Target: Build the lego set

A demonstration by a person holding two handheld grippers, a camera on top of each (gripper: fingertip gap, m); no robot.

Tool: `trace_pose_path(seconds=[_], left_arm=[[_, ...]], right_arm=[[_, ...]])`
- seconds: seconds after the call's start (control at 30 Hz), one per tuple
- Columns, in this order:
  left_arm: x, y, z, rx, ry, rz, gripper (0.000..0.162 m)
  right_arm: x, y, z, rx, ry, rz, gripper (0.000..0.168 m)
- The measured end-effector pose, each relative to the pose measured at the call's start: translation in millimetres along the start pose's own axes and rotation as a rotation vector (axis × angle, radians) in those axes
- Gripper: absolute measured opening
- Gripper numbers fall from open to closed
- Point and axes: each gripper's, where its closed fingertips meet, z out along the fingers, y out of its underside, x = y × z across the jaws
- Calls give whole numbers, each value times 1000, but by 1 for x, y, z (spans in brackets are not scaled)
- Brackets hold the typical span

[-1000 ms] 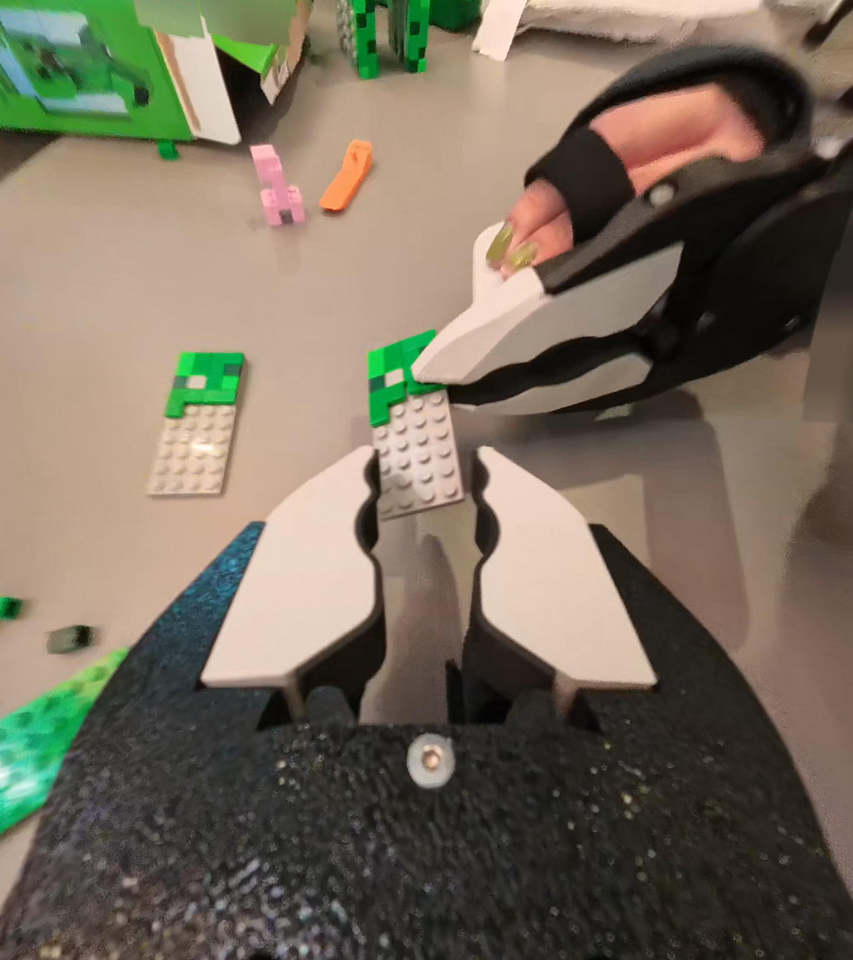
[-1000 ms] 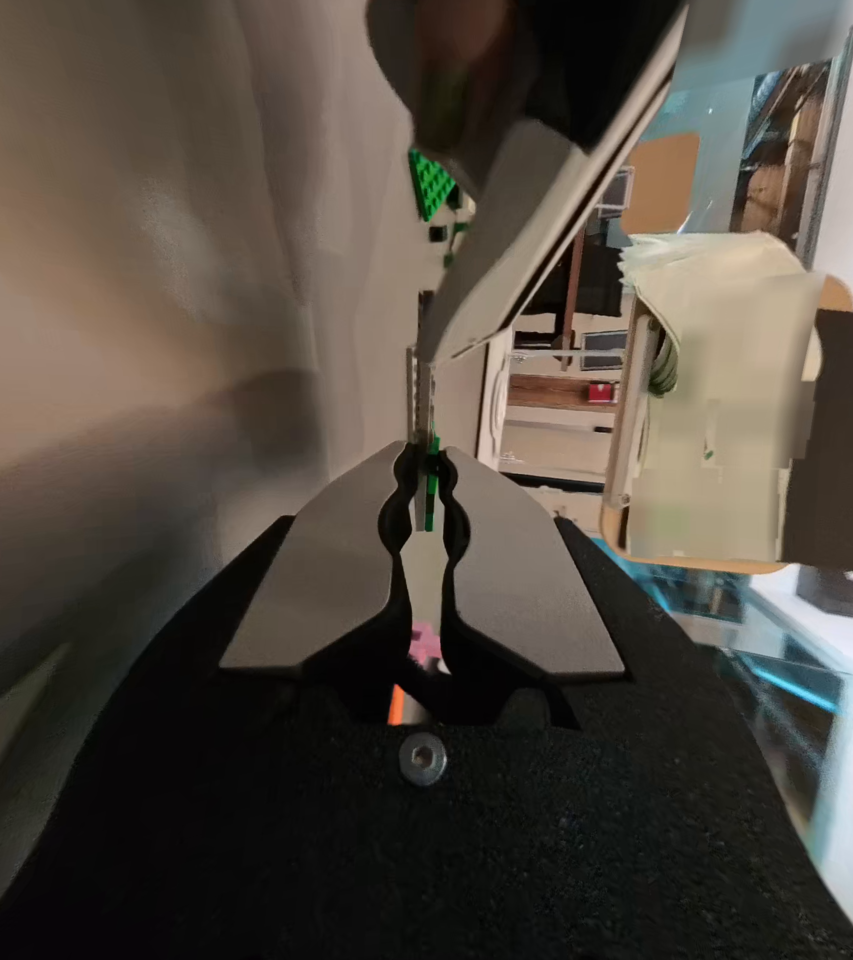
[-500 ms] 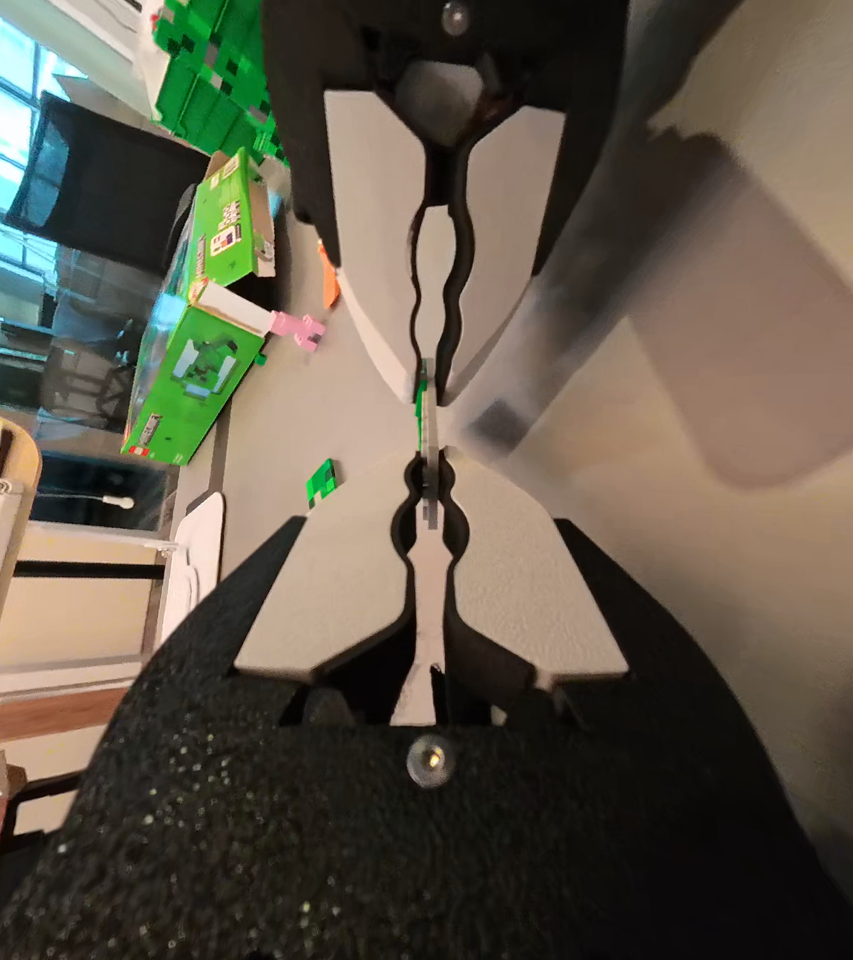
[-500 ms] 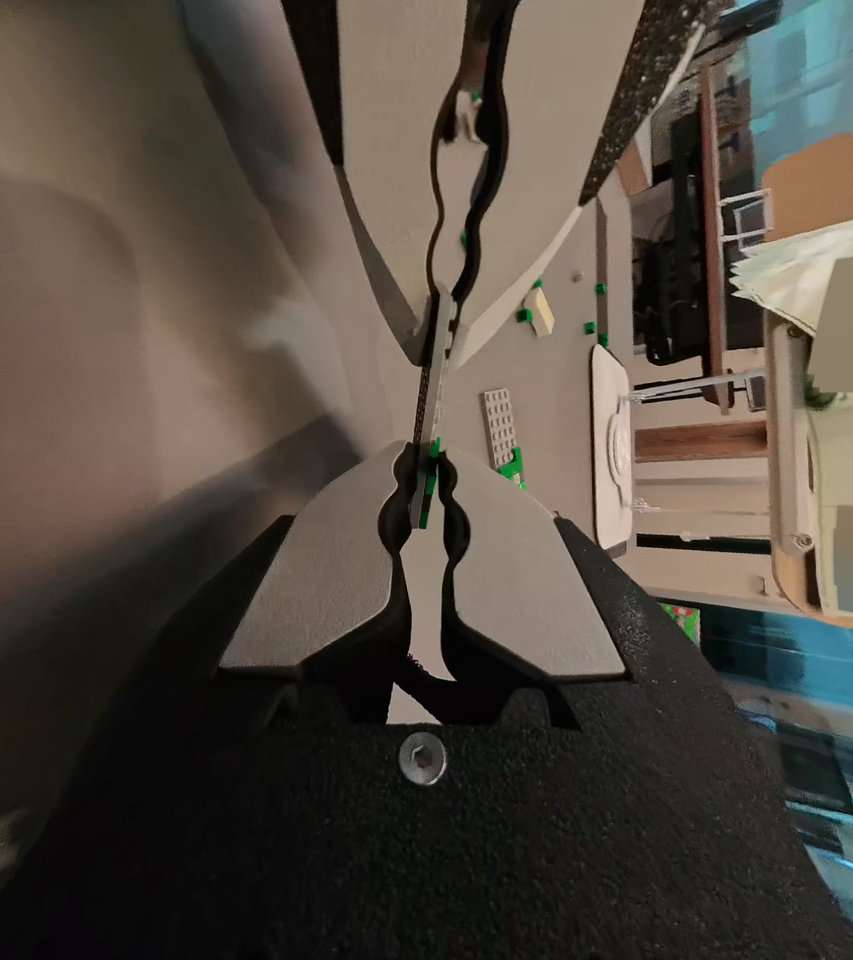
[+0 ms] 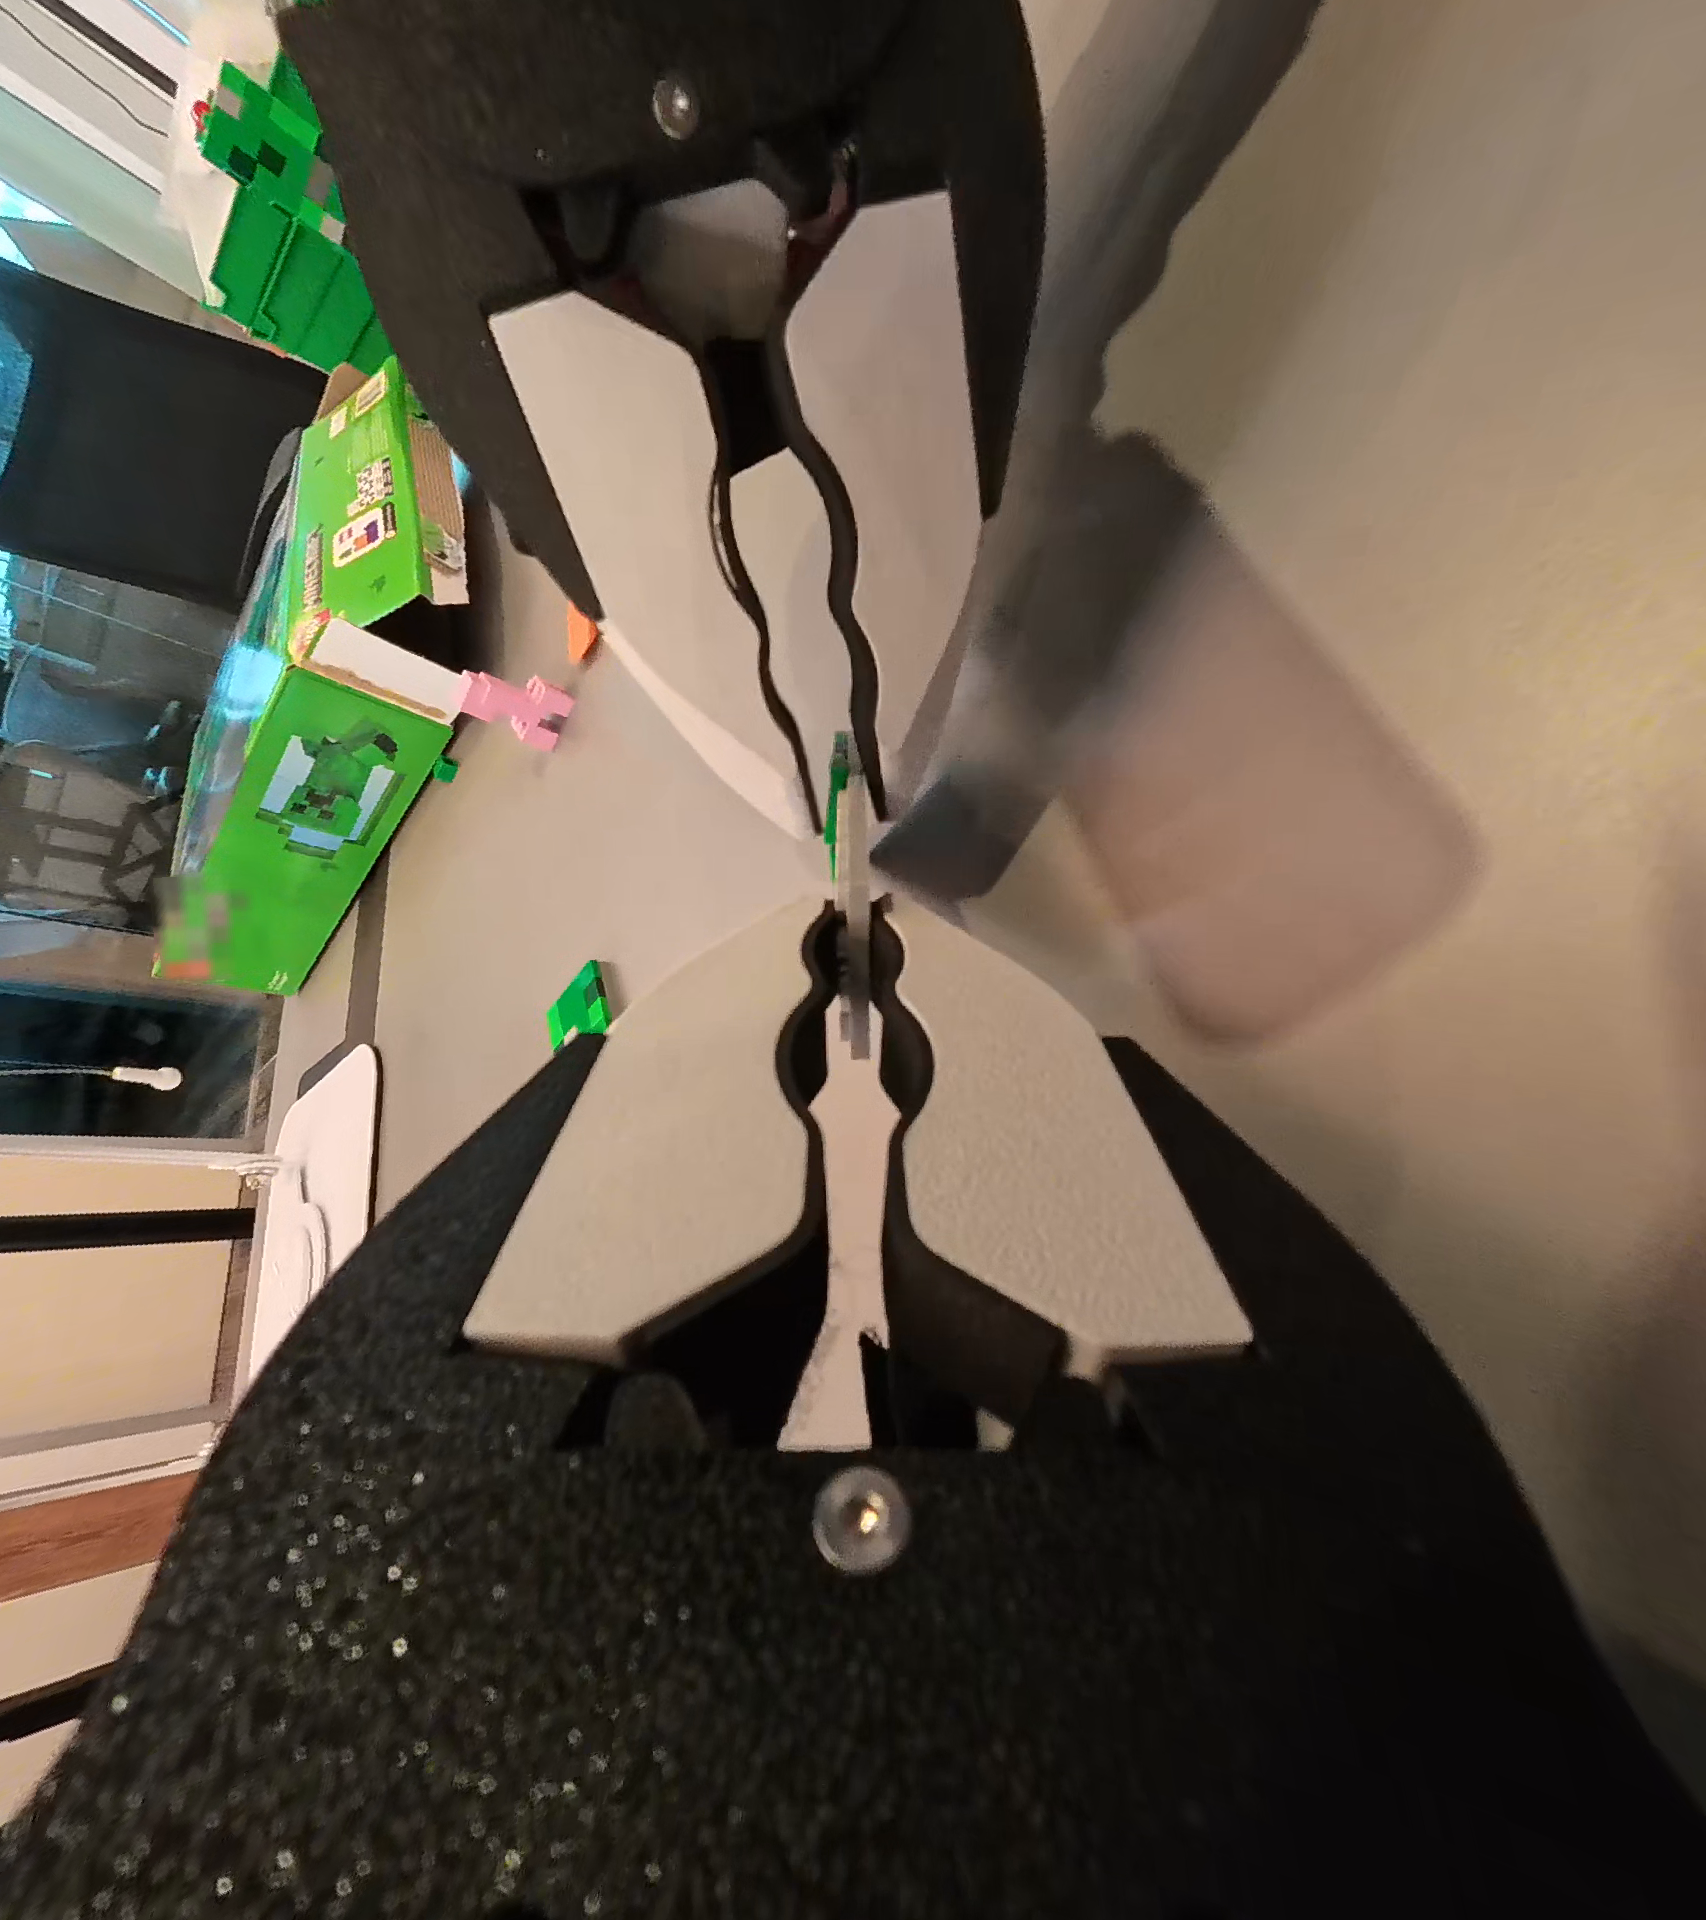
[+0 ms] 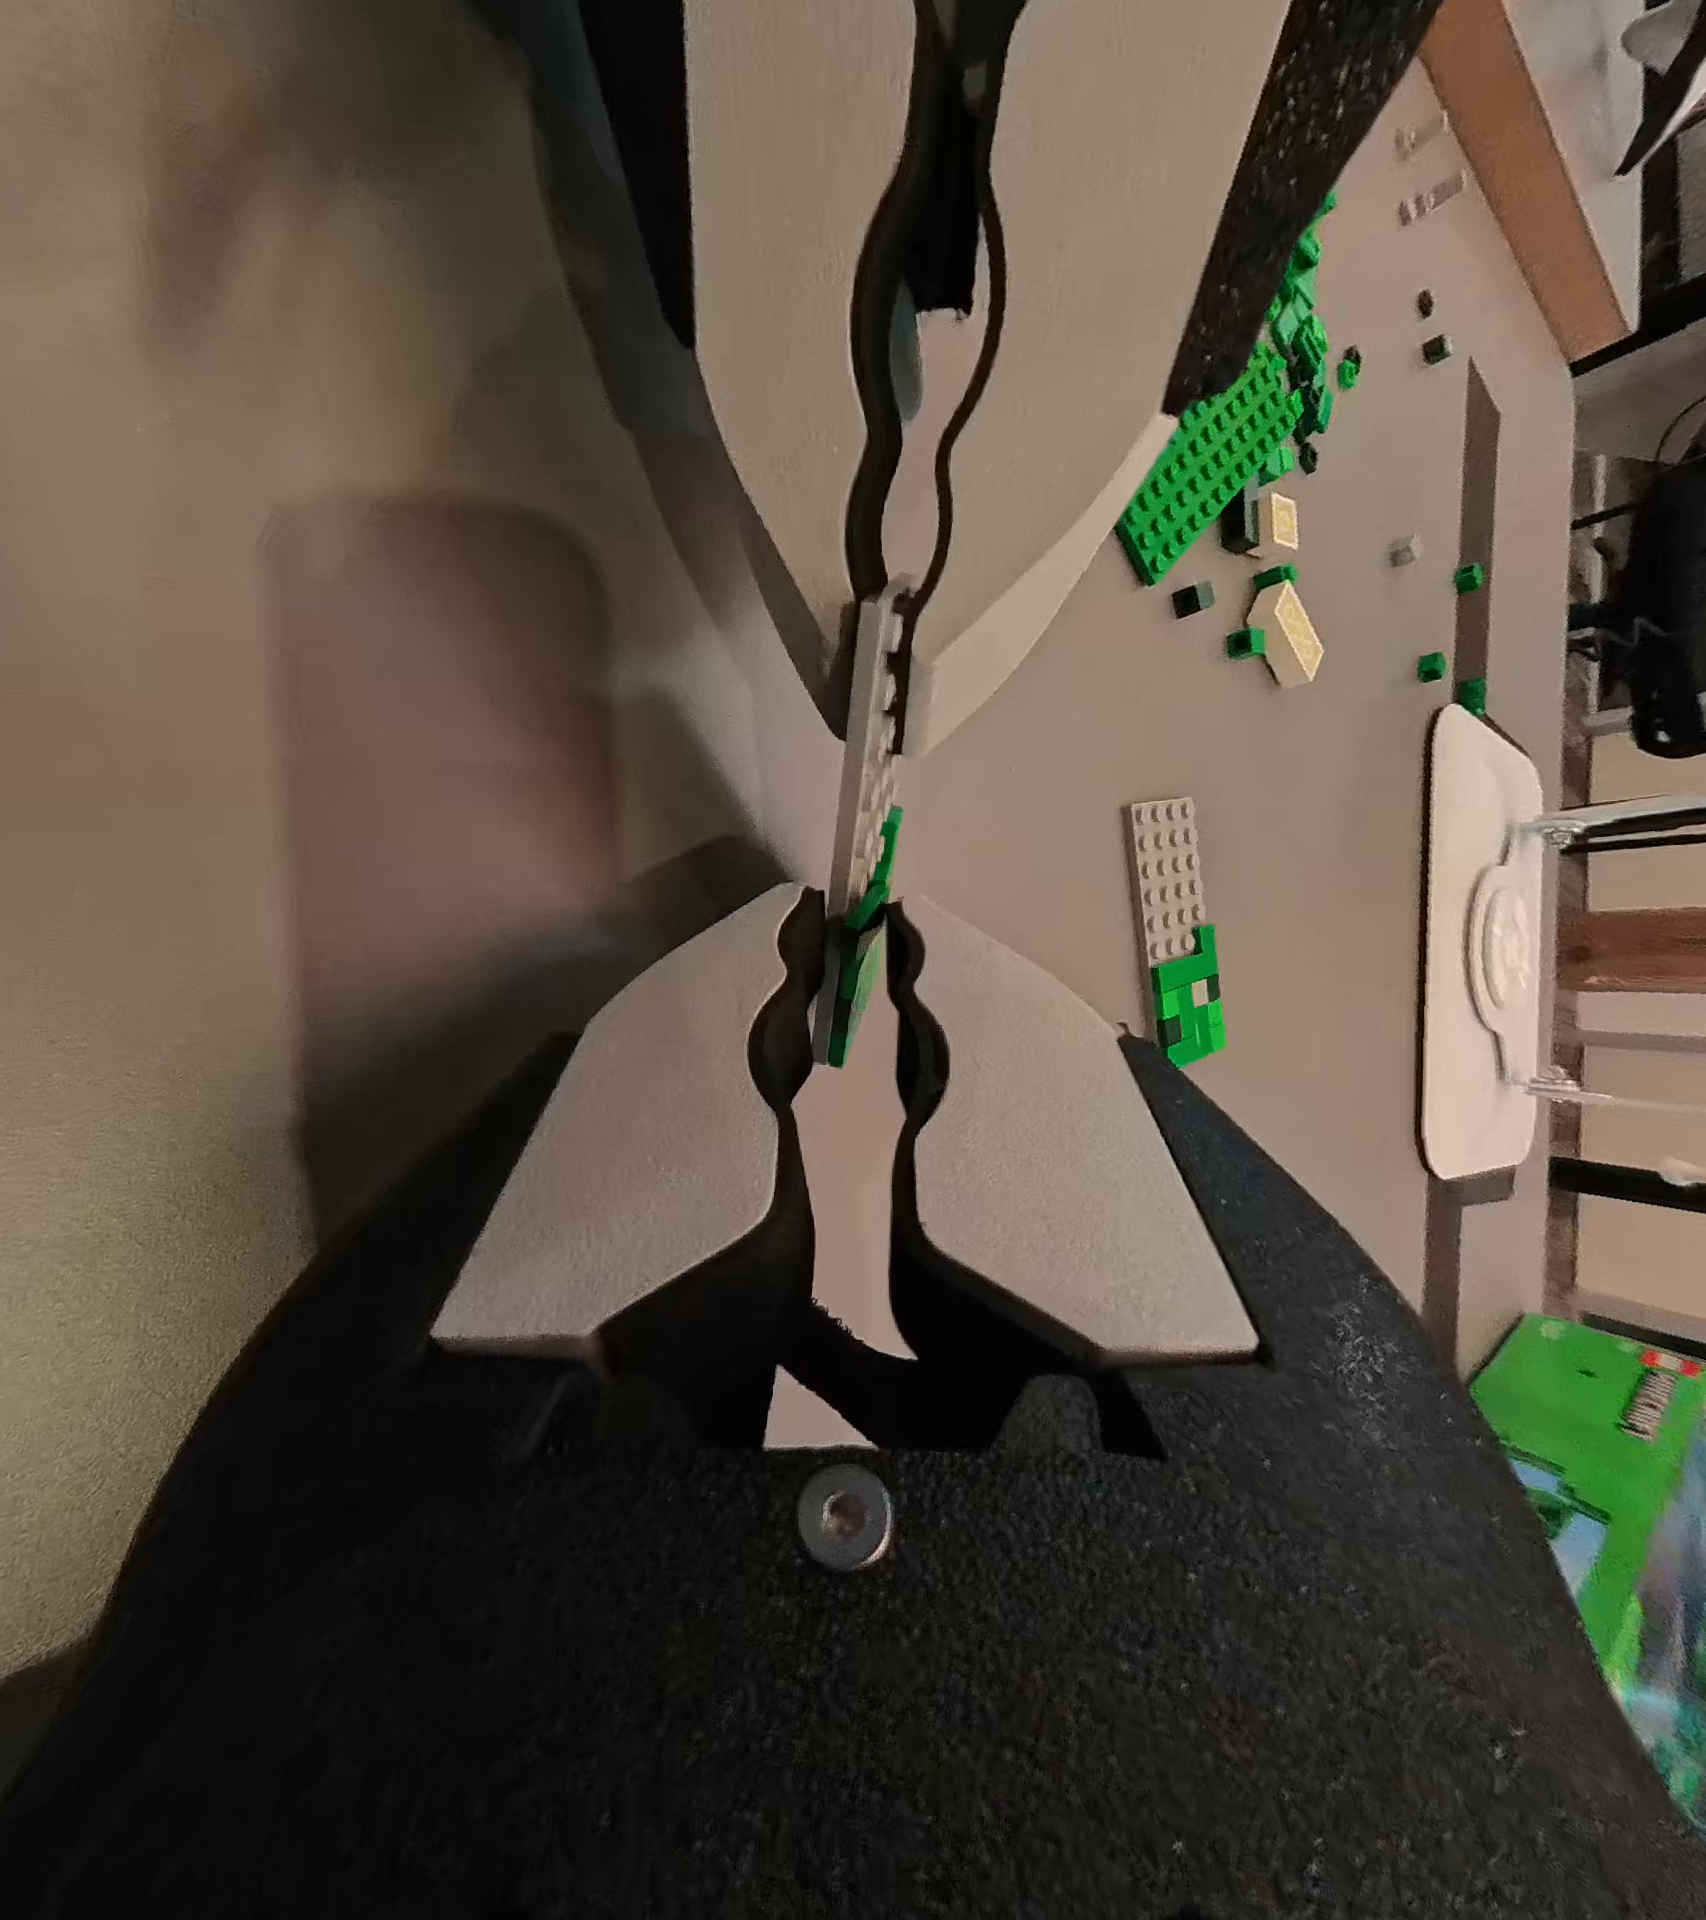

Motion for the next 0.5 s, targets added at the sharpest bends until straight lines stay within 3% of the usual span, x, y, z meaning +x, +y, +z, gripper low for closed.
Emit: trace_pose_path(seconds=[0.03, 0.5], left_arm=[[0, -1, 0, 5, 3, -5, 4], [-1, -5, 1, 42, 20, -91, 4]], right_arm=[[0, -1, 0, 3, 6, -3, 11], [0, -4, -1, 41, -20, 112, 9]])
